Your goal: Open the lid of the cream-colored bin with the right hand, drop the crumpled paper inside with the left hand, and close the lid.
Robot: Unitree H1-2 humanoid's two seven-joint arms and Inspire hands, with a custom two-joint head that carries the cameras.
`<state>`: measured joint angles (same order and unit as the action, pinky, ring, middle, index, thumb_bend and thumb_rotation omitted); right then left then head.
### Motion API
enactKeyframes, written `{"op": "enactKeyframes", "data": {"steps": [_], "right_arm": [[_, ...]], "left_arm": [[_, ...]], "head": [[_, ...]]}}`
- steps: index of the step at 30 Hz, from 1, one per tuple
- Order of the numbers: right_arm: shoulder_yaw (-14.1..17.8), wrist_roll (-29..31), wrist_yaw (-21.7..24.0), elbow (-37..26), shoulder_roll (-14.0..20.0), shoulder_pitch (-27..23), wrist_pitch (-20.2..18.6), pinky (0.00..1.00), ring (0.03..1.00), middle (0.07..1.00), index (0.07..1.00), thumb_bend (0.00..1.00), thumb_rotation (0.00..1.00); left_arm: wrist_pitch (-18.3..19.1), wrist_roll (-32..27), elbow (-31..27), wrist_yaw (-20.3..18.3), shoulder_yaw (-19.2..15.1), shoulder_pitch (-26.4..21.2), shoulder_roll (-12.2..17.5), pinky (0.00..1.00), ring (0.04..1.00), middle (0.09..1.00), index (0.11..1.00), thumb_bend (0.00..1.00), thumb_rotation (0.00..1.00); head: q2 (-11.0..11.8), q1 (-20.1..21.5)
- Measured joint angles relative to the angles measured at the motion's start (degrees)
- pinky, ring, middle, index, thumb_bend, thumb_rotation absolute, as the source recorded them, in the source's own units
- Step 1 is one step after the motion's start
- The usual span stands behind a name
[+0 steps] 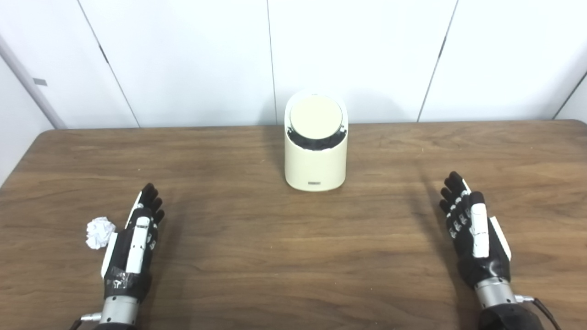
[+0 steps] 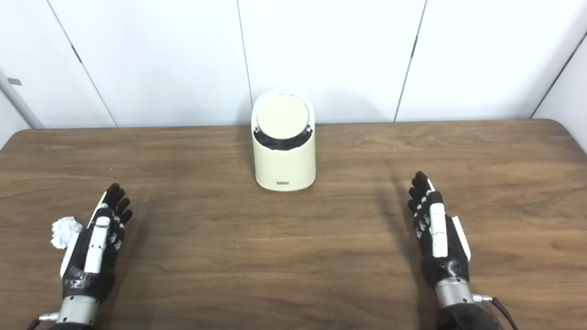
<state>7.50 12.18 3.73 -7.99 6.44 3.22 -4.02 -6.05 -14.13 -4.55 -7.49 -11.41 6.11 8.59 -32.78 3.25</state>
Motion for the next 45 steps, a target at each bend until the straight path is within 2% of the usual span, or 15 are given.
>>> {"op": "enactKeyframes", "data": {"steps": [20,23,27,29,36,41,45], "right_arm": [[-0.08,0.04,0.01,-0.16,-0.05,0.07,-0.04,1.00,0.979,0.975,0.954,0.49,1.00],[-0.07,0.00,-0.22,-0.94,-0.23,0.28,-0.23,1.00,0.973,0.971,0.948,0.47,1.00],[-0.25,-0.01,-0.54,-2.39,-0.28,0.70,-1.25,1.00,0.979,0.978,0.957,0.50,1.00],[-0.66,-0.15,-0.40,-2.61,0.13,0.72,-1.44,1.00,0.987,0.987,0.965,0.51,1.00],[-1.50,-1.75,0.58,-3.81,2.47,0.40,-3.00,1.00,0.989,0.990,0.968,0.54,0.85],[-2.20,-5.90,0.53,-6.14,5.01,-1.02,-7.03,1.00,0.985,0.985,0.961,0.63,0.80],[-2.39,-7.49,0.63,-7.99,6.34,-2.48,-9.96,1.00,0.978,0.982,0.957,0.62,0.77]], "left_arm": [[0.00,0.02,-0.03,-0.01,0.04,0.22,0.04,1.00,1.000,1.000,0.997,0.24,0.80],[-0.11,0.00,-0.04,-0.13,0.05,0.32,0.06,1.00,1.000,1.000,0.998,0.22,0.80],[-0.28,0.08,-0.15,-0.06,0.03,0.50,0.08,1.00,1.000,1.000,0.999,0.21,0.81],[-0.29,0.09,-0.28,-0.05,0.03,0.53,0.09,1.00,1.000,1.000,0.996,0.24,0.79],[-0.28,0.12,-0.44,-0.01,0.06,0.61,0.09,1.00,1.000,1.000,1.000,0.23,0.78],[-0.26,0.16,-0.58,0.00,0.20,0.69,0.10,1.00,1.000,1.000,1.000,0.25,0.77],[-0.23,0.28,-0.79,0.00,0.28,0.89,0.10,1.00,1.000,1.000,1.000,0.24,0.78]], "head": [[0.44,0.35],[0.53,0.17],[0.53,0.35],[0.44,0.35],[0.44,0.70],[0.53,0.79],[0.53,0.79]]}}
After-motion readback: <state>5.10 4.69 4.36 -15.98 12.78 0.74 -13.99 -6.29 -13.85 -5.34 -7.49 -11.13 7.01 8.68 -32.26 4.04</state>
